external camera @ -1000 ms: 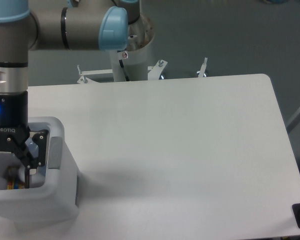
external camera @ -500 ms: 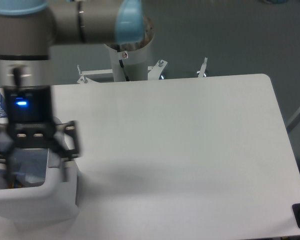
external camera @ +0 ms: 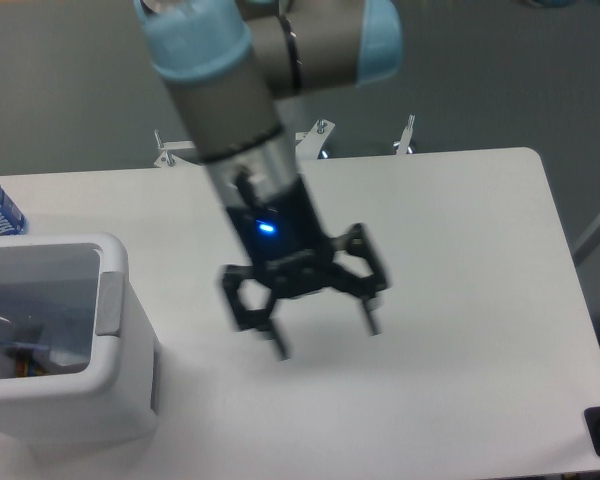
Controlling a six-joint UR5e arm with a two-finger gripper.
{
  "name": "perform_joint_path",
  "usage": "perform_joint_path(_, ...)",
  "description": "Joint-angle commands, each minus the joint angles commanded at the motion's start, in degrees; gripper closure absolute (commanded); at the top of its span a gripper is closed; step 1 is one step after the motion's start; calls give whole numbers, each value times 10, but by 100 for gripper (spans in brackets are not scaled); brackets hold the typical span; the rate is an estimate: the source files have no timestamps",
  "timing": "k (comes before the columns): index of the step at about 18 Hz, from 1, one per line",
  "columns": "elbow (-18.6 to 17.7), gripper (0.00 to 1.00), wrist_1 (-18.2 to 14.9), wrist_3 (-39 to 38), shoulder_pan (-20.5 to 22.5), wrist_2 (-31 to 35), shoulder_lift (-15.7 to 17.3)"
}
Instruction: Place the trash in the trash can
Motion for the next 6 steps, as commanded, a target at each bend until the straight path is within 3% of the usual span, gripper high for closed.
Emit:
perform_joint_path(2,-33,0,-33,67,18,3,29)
perform_joint_path(6,-68,0,-43,113,55,-4,62)
